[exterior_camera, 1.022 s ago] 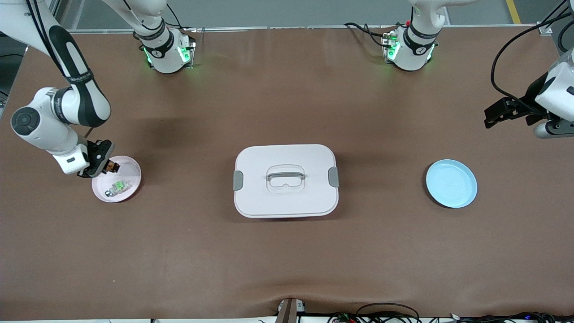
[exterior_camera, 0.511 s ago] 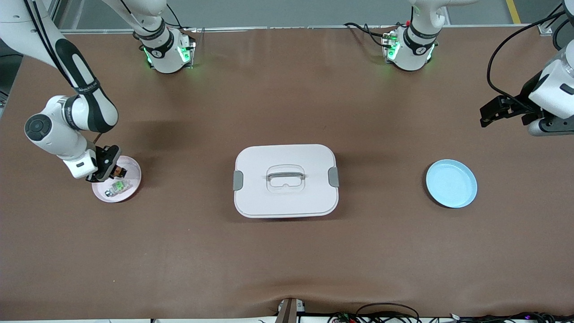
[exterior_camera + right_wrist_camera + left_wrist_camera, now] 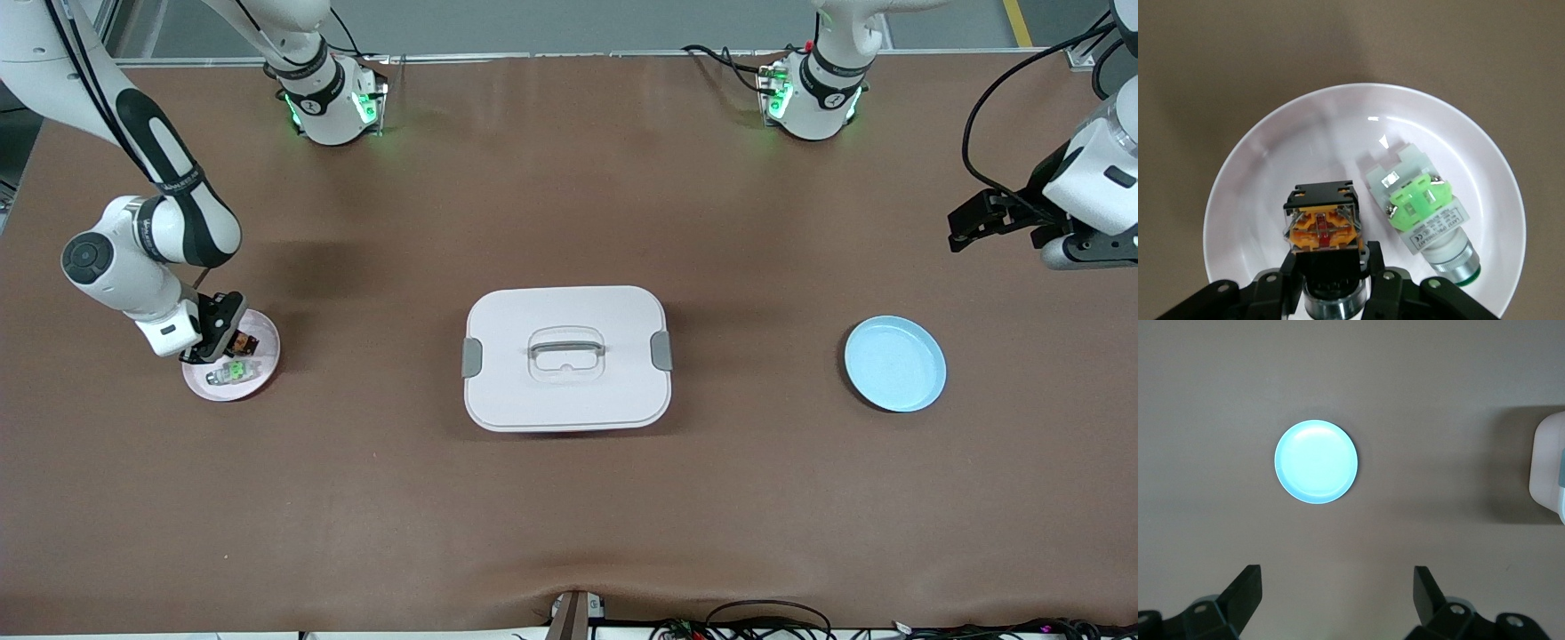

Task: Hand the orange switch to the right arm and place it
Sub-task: 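Lower the switch onto the pink plate with the right gripper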

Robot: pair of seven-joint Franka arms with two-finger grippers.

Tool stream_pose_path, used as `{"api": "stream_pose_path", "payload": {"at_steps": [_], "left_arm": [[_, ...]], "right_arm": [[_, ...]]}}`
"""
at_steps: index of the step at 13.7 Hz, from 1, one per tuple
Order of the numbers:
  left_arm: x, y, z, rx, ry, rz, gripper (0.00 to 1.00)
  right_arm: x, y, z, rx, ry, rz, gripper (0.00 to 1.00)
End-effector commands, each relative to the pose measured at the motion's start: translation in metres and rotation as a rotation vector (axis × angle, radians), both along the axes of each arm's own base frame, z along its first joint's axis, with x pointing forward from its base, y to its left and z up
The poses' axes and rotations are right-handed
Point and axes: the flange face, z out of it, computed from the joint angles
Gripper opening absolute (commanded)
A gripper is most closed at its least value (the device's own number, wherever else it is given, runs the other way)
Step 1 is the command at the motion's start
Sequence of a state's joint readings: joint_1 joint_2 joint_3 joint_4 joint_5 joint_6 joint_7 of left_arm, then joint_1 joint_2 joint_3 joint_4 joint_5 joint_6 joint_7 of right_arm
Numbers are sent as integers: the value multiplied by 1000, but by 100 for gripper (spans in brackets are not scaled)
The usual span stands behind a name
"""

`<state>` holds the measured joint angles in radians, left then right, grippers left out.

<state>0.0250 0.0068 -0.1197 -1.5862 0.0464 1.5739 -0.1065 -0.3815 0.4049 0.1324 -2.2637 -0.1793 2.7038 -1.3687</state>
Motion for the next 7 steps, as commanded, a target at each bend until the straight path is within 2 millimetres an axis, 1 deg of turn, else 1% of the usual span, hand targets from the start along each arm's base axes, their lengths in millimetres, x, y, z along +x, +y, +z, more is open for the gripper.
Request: {"api": "stream_pose_path", "payload": {"at_steps": [1, 2, 3, 6, 7], "left_arm": [[-8, -2, 4, -12, -10, -12, 100], [-8, -2, 2, -12, -5, -12, 100], [-9, -3, 3, -11, -2, -13, 100], [-13, -4, 8, -10, -8, -13, 100], [-14, -4, 8, -10, -8, -11, 100]], "right_arm": [[3, -4, 1, -8, -7, 13, 66], [3, -5, 2, -9, -7, 10, 76], [3, -4, 4, -9, -10, 11, 100], [3, -6, 9, -12, -6, 9, 100], [4, -5, 15, -16, -8, 9, 100]]}}
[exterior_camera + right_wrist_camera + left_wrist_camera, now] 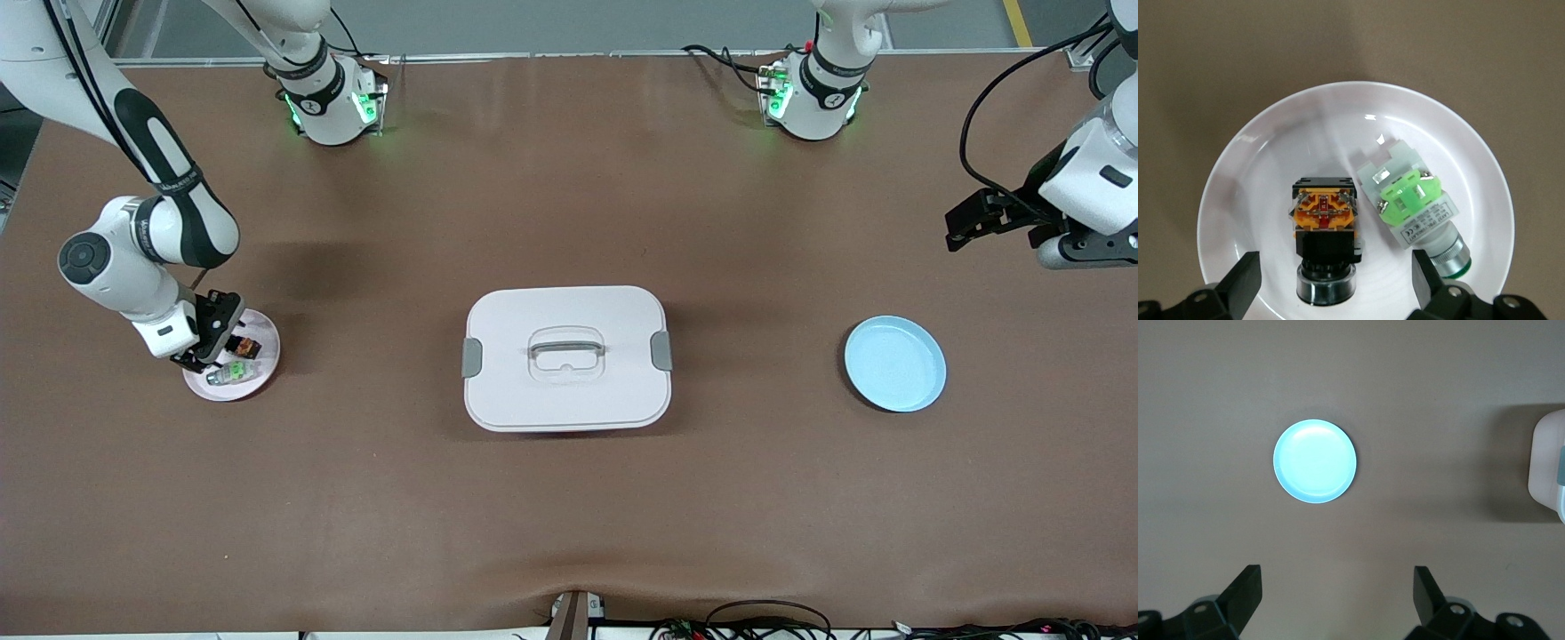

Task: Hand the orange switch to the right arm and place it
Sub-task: 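Open the right gripper to release the switch beside the green switch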

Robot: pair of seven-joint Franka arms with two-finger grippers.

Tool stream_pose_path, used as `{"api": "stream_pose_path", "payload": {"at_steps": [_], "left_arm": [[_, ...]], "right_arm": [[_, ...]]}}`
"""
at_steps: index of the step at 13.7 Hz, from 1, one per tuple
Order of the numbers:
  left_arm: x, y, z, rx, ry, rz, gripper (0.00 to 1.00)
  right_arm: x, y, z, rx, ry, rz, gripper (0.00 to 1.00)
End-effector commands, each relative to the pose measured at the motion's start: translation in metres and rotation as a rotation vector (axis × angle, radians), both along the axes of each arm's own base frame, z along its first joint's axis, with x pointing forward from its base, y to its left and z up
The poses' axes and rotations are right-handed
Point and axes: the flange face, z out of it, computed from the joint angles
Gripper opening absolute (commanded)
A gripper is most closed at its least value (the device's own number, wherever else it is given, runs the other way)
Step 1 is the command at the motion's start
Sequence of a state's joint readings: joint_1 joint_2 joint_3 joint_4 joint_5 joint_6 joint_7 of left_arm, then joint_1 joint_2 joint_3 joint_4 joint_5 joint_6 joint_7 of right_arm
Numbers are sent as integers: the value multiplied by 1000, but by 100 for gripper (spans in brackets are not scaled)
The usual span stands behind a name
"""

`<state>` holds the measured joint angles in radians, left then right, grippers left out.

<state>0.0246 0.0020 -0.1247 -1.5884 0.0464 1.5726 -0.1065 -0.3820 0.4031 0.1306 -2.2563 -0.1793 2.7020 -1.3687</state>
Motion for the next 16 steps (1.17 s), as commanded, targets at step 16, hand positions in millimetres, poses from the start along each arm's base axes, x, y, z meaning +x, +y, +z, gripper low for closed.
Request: {"api": "stream_pose_path", "payload": {"at_steps": [16], "left_arm": [[-16, -7, 13, -9, -13, -18, 100]], "right_arm": [[77, 10, 188, -67, 183, -92, 100]]}}
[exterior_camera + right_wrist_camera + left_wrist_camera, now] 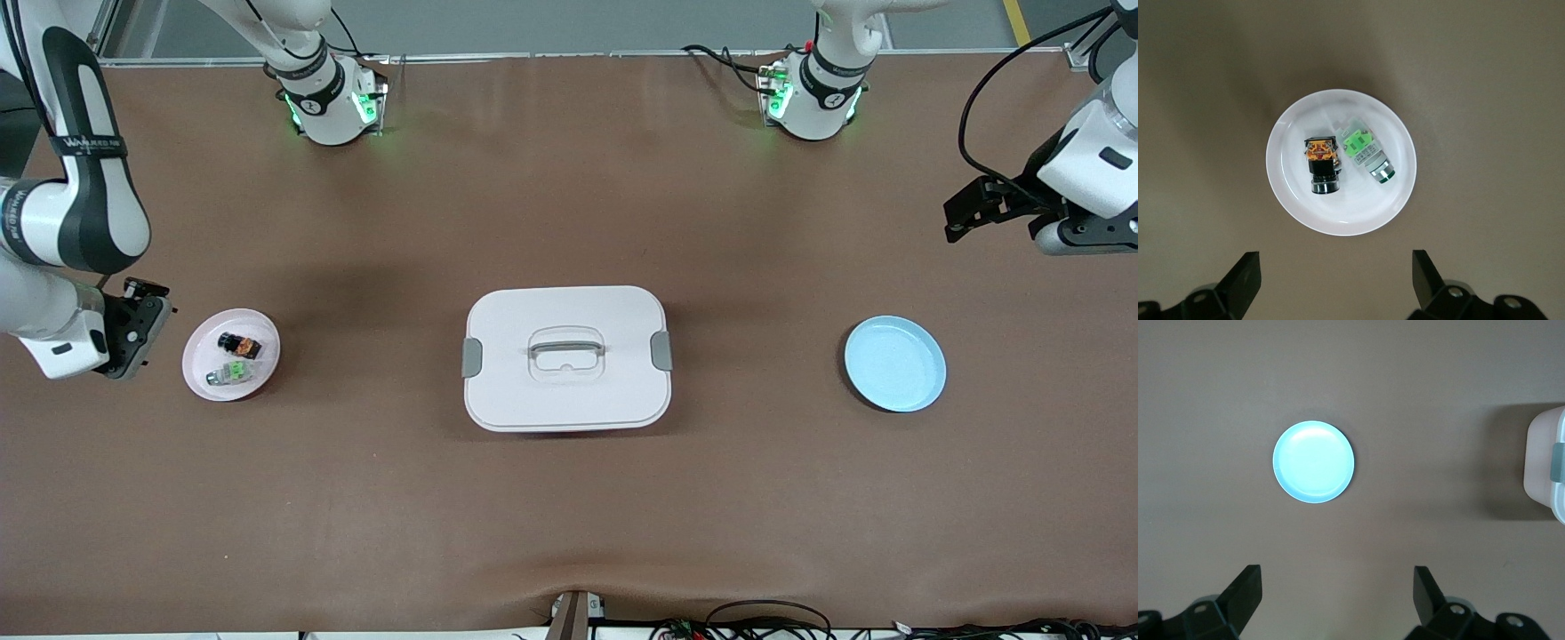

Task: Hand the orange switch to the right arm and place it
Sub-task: 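Open the right gripper to release the switch beside the green switch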

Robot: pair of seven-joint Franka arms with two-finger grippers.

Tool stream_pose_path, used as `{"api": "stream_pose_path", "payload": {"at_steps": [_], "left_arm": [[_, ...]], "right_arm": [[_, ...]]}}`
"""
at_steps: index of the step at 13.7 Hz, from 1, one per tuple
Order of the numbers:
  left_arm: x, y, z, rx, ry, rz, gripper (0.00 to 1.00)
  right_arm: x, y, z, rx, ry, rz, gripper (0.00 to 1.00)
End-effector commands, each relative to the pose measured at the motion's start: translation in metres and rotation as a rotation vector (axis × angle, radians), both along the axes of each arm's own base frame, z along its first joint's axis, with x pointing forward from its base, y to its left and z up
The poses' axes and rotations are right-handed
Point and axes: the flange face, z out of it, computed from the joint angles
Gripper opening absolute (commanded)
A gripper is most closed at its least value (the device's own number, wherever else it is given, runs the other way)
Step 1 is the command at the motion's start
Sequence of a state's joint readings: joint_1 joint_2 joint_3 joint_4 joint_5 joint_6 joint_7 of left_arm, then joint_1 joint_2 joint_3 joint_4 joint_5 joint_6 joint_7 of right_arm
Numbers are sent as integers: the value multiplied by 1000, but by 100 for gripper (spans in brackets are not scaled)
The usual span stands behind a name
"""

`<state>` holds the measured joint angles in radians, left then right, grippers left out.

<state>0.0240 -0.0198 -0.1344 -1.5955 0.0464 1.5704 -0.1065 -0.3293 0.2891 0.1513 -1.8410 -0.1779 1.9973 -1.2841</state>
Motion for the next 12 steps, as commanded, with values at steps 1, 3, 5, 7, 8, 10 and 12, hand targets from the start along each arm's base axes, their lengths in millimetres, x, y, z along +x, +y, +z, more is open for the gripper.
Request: {"api": "stream_pose_path", "payload": {"at_steps": [1, 3, 5, 7, 8, 10, 12], "left_arm": [[-8, -1, 5, -11, -1, -6, 100], [-8, -1, 4, -11, 1, -6, 100], [-8, 0, 6, -11, -2, -3, 100], [-9, 0, 6, -11, -4, -5, 100], [-9, 0, 6, -11, -4, -5, 100], [-8, 1, 6, -11, -4, -3, 100], [-8, 0, 6, -11, -4, -5, 100]], "right_arm": [[6, 6, 14, -5, 0, -10, 100], [4, 26, 36, -21, -28, -35, 100], [-3, 30, 43, -45, 1, -178, 100], [-7, 41, 50, -78, 2, -332, 100], [-8, 44, 55, -96, -14, -422, 100], [-8, 55, 63, -121, -56, -564, 100], [-8, 57, 71, -149, -102, -769, 100]]}}
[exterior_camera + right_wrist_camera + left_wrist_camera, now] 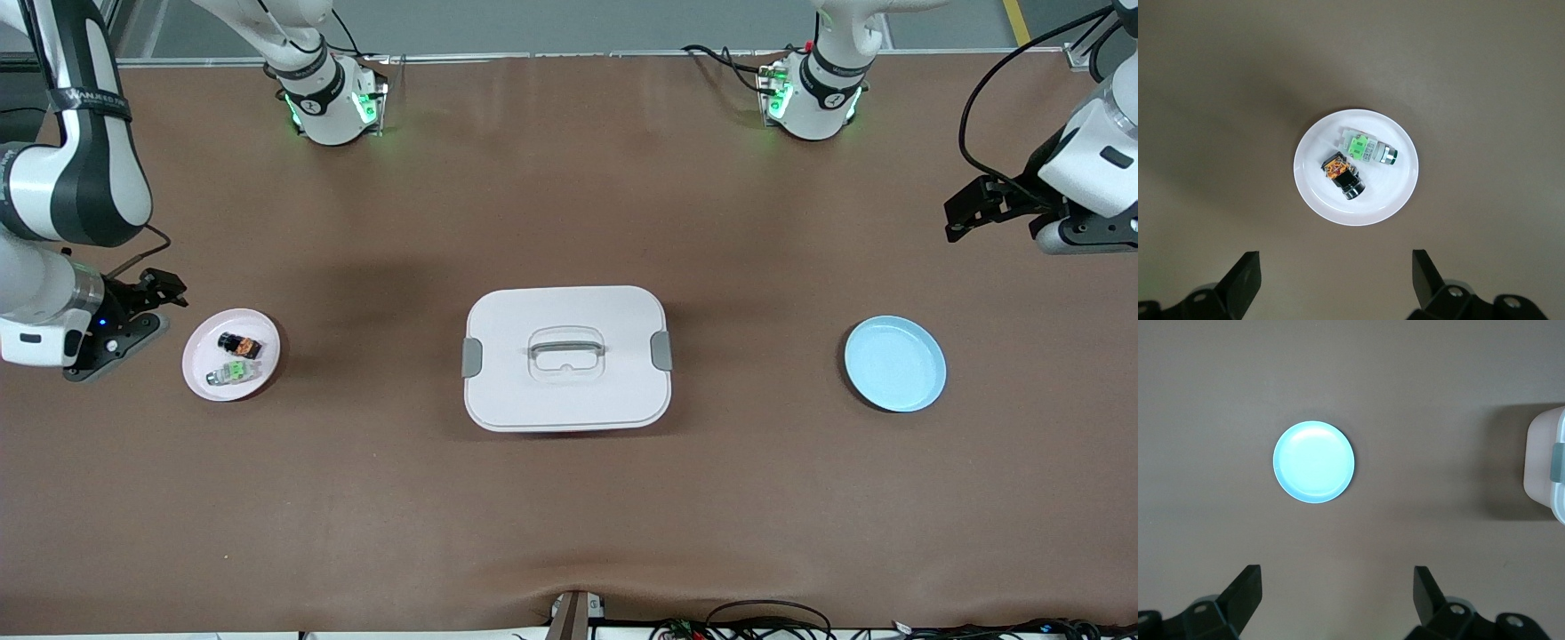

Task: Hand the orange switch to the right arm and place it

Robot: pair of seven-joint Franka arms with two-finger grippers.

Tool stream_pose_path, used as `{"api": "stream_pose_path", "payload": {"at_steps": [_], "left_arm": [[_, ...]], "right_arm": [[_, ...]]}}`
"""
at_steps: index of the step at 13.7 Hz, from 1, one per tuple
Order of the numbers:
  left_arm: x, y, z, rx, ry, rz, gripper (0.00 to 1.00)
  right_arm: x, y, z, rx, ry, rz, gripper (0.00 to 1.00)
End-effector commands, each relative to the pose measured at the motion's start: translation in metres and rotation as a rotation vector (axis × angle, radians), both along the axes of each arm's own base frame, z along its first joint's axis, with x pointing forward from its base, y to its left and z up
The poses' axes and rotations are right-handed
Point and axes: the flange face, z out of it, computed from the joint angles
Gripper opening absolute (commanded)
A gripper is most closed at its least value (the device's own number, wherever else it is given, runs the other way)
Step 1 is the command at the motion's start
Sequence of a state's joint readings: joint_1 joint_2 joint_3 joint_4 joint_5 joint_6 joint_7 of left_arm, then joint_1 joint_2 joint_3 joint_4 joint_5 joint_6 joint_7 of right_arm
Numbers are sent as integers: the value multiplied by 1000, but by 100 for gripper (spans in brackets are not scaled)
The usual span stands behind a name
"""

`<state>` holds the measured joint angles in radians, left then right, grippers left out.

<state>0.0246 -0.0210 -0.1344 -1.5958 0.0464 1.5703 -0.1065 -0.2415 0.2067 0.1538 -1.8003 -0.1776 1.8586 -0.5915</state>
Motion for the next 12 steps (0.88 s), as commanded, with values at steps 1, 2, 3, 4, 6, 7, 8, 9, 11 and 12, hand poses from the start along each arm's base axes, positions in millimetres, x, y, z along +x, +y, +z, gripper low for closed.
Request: {"api": "stream_pose_path", "payload": {"at_steps": [1, 2, 3, 4, 6, 7, 8, 9, 11, 12], "left_arm": [[-7, 1, 5, -12, -3, -3, 100], [-7, 1, 5, -12, -3, -3, 100], [-7, 0, 5, -12, -3, -3, 100], [-7, 0, 6, -12, -4, -3, 100], [-6, 0, 5, -12, -6, -3, 100], [-6, 0, 5, -12, -6, -3, 100], [-6, 0, 5, -12, -6, -3, 100], [-7, 0, 6, -12, -7, -3, 100], [-8, 0, 7, -12, -6, -3, 100], [-8, 0, 7, -12, -7, -3, 100]], "right_arm": [[-4, 5, 17, -57, -80, -311, 100], [-3, 6, 18, -73, -103, -439, 100], [-3, 8, 20, -83, -117, -518, 100], [-3, 10, 21, -86, -121, -544, 100], [-8, 14, 30, -87, -116, -545, 100], [-11, 14, 37, -89, -115, -544, 100], [-13, 16, 48, -87, -135, -543, 100], [-15, 17, 55, -86, -149, -542, 100], [-19, 21, 73, -82, -180, -541, 100], [-20, 23, 81, -72, -189, -548, 100]]}}
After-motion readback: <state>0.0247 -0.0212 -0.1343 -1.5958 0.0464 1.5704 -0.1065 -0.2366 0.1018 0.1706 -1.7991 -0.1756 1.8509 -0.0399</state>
